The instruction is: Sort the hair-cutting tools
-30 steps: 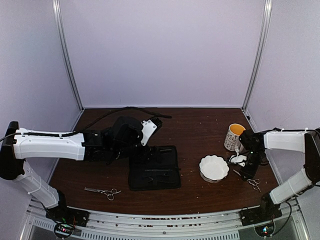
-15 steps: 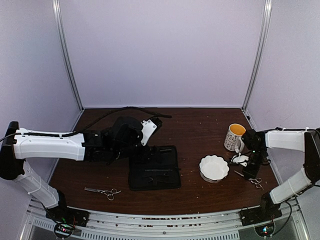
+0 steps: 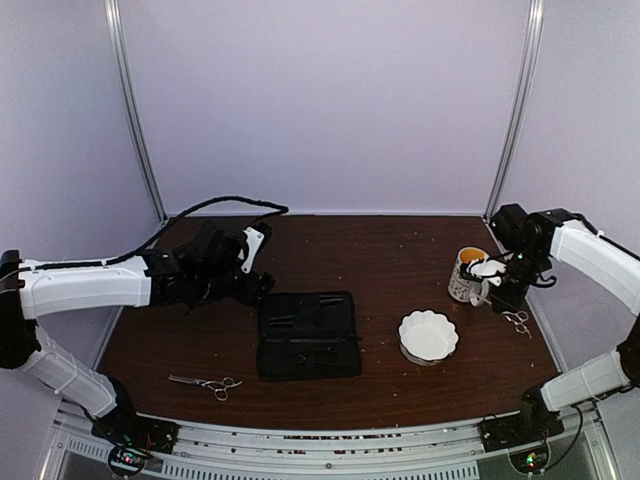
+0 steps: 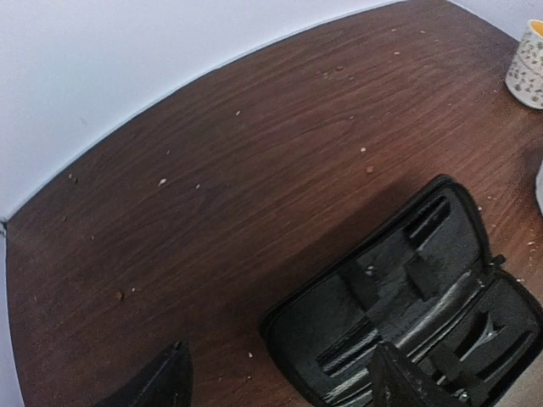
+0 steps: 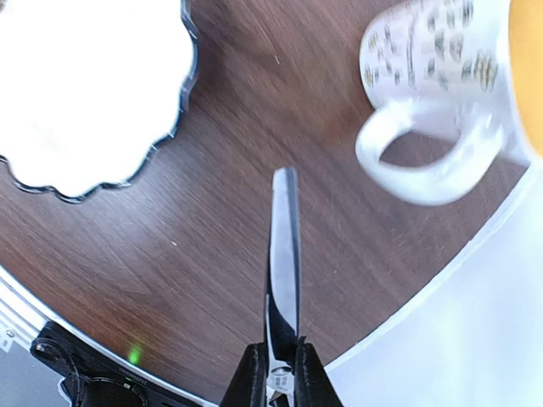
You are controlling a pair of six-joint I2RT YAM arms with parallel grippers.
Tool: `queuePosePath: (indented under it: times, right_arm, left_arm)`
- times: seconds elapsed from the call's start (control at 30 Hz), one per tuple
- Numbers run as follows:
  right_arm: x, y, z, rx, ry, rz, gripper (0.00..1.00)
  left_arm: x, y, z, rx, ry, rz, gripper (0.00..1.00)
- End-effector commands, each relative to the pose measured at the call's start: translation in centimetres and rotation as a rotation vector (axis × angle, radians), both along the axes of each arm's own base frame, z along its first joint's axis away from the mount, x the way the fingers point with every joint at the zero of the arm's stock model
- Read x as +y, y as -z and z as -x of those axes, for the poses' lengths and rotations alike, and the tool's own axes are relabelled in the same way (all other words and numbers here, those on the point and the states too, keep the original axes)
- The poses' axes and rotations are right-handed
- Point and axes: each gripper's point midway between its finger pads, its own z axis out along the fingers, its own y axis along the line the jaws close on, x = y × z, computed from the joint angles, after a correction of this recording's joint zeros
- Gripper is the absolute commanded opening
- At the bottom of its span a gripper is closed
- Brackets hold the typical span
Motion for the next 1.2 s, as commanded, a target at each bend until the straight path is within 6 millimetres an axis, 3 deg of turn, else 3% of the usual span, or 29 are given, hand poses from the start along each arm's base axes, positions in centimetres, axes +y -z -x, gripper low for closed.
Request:
queuePosePath:
  times: [0.0, 0.1, 0.3, 0.6, 0.73, 0.93, 1.17]
  right_arm:
    - [3.6, -1.7, -0.5, -0.011, -0.096, -0.022, 0.00]
    - [7.4, -2.8, -1.8, -0.063, -0.220, 0.006, 0.00]
    - [15.0, -4.4, -4.8, -0.169, -0.435, 0.084, 0.00]
    - [24.2, -3.0, -6.8, -0.221, -0.682, 0.198, 0.00]
    - [26.9, -2.1, -7.0, -0.234, -0.759, 0.238, 0.00]
    - [29.0, 0.2, -6.8, -0.221, -0.833, 0.310, 0.00]
    - [30.9, 2.2, -7.4, -0.221, -0.854, 0.349, 0.00]
  left_arm:
    - [1.4, 1.4, -0.3, 0.098, -0.030, 0.094, 0.75]
    - [1.8, 2.8, -0.8, 0.167, -0.031, 0.135, 0.70]
    - [1.7, 5.0, -1.1, 0.288, -0.029, 0.205, 0.69]
    - [2.9, 8.0, -2.6, 0.415, -0.088, 0.364, 0.61]
    - [3.2, 9.1, -3.2, 0.439, -0.115, 0.357, 0.56]
    - [4.1, 11.1, -3.8, 0.464, -0.170, 0.336, 0.55]
    - [3.0, 12.3, -3.8, 0.495, -0.121, 0.358, 0.48]
